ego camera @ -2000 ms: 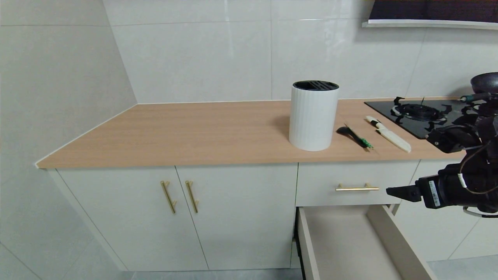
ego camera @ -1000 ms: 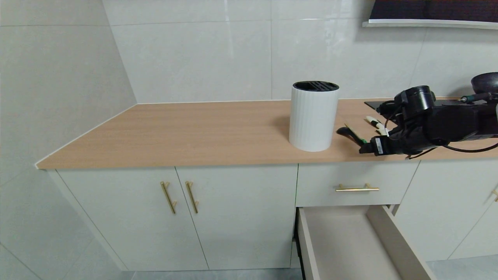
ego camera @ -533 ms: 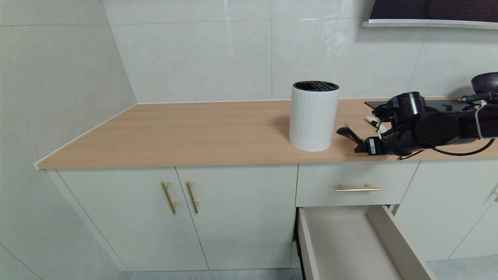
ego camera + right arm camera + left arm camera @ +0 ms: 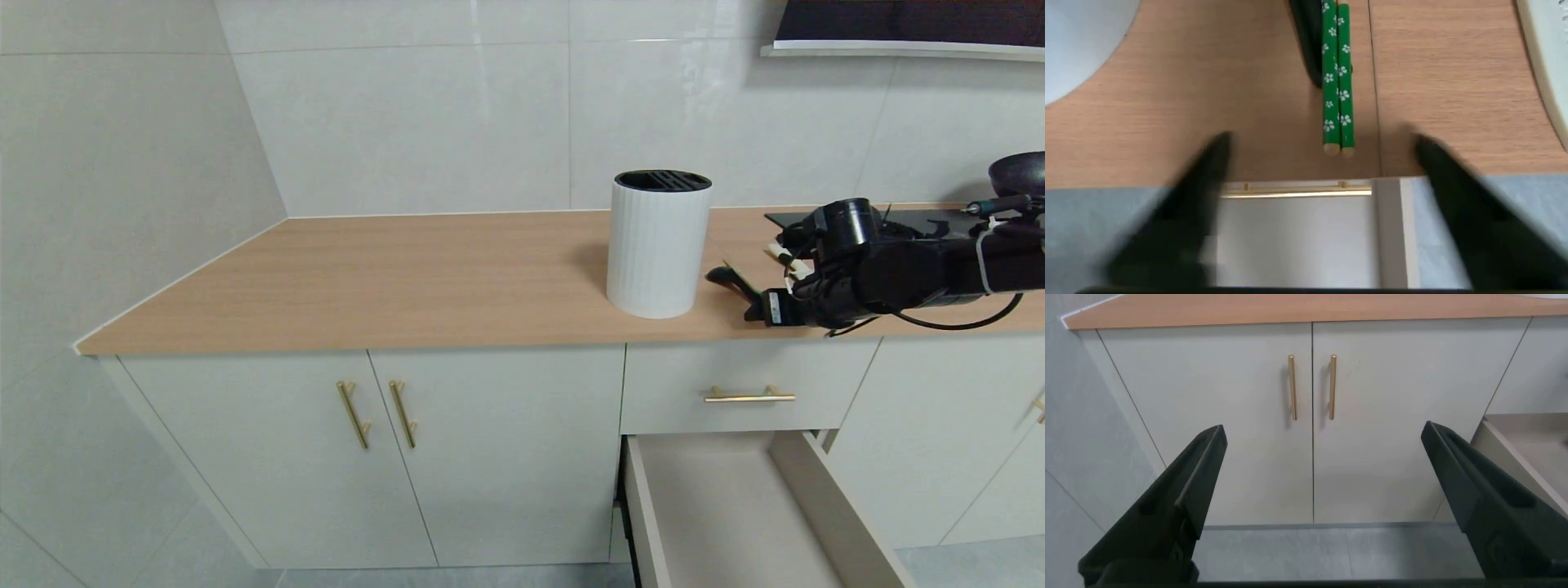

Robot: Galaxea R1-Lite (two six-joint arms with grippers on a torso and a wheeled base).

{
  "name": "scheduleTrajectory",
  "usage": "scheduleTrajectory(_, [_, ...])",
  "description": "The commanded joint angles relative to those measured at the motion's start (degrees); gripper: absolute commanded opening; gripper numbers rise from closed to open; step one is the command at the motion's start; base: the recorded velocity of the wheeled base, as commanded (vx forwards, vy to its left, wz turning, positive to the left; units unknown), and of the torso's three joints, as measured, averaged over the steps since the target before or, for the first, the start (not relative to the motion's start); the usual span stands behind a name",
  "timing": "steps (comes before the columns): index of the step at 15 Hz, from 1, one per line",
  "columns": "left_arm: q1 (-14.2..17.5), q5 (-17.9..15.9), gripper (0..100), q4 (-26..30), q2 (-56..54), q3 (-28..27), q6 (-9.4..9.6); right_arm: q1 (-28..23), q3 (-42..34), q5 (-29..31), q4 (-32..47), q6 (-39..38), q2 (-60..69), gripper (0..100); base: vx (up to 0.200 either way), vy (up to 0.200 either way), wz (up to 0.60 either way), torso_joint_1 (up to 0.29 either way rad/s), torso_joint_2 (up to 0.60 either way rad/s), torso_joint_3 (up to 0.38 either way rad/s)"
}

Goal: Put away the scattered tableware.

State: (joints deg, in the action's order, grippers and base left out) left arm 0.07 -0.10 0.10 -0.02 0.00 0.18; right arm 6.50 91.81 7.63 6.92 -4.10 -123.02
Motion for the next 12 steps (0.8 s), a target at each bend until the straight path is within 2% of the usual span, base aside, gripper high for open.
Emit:
scheduleTrajectory(1, [0.0, 0.0, 100, 0.0, 0.0, 0.0, -0.01, -0.2, 0.0, 0.0, 0.0, 0.1, -0.1, 0, 0.000, 0.000, 0.00, 0.000, 0.00, 0.000])
scheduleTrajectory(12, [0.0, 0.0, 100, 0.0, 0.0, 0.0, -0.01, -0.3, -0.1, 0.4, 0.0, -1.2, 2.6, 0, 0.000, 0.000, 0.00, 0.000, 0.00, 0.000])
